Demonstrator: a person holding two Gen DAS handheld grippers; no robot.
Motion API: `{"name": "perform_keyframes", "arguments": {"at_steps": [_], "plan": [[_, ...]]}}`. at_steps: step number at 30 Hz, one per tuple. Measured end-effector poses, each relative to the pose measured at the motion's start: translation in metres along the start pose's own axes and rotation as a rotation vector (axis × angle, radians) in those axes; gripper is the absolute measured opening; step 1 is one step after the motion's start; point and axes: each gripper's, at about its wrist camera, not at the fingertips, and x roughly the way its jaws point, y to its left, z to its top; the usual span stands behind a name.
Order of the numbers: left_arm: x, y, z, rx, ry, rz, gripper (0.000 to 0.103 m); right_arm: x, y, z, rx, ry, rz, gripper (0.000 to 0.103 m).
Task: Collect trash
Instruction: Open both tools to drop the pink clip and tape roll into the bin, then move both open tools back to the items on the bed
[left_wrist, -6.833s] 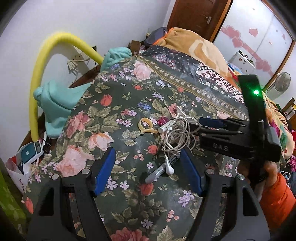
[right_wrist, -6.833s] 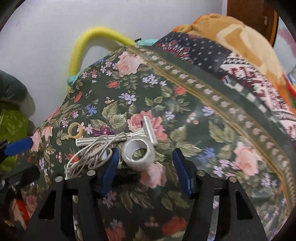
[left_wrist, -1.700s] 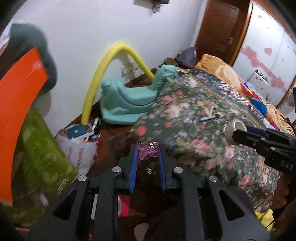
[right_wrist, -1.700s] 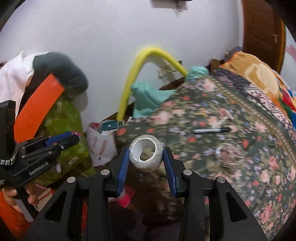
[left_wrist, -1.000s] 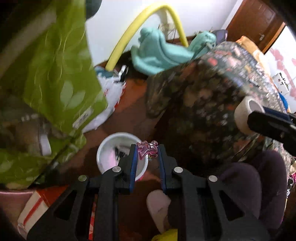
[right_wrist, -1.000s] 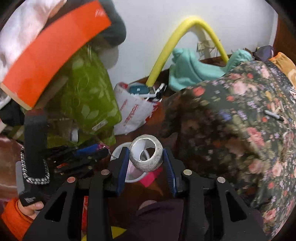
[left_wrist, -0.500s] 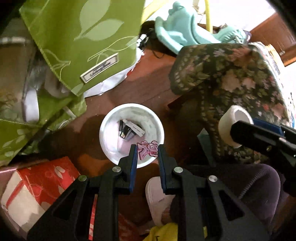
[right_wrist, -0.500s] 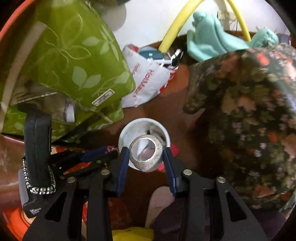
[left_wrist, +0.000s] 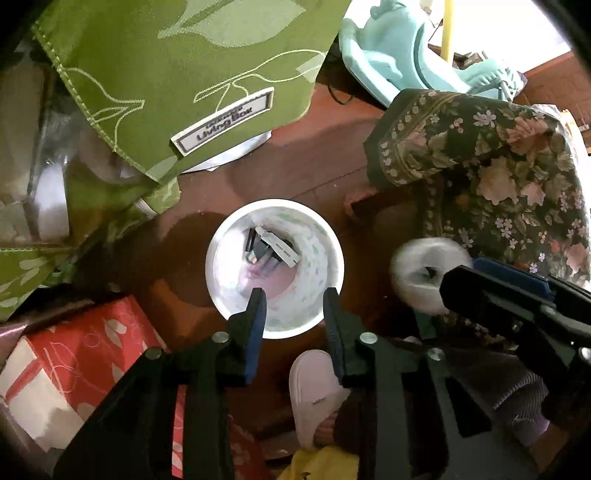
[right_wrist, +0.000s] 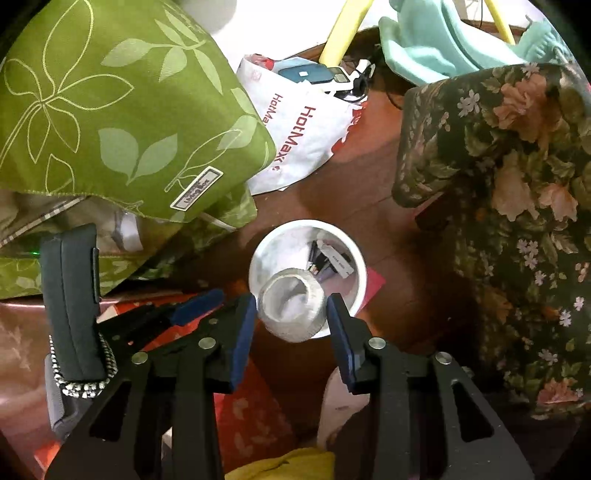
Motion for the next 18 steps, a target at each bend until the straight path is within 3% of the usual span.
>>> {"name": "perform_keyframes", "arguments": {"at_steps": [6, 18], "plan": [[-0.012, -0.003, -0.004, 0.008, -0.021, -0.005, 0.030, -0.013, -0.002, -0.001, -0.002, -0.019, 0.050, 0.037], [-0.054, -0.042, -0.013, 0.100, -0.110, 0.021, 0.030, -0.077, -0.017, -0.023, -0.029, -0.161, 0.014, 0.037]]}}
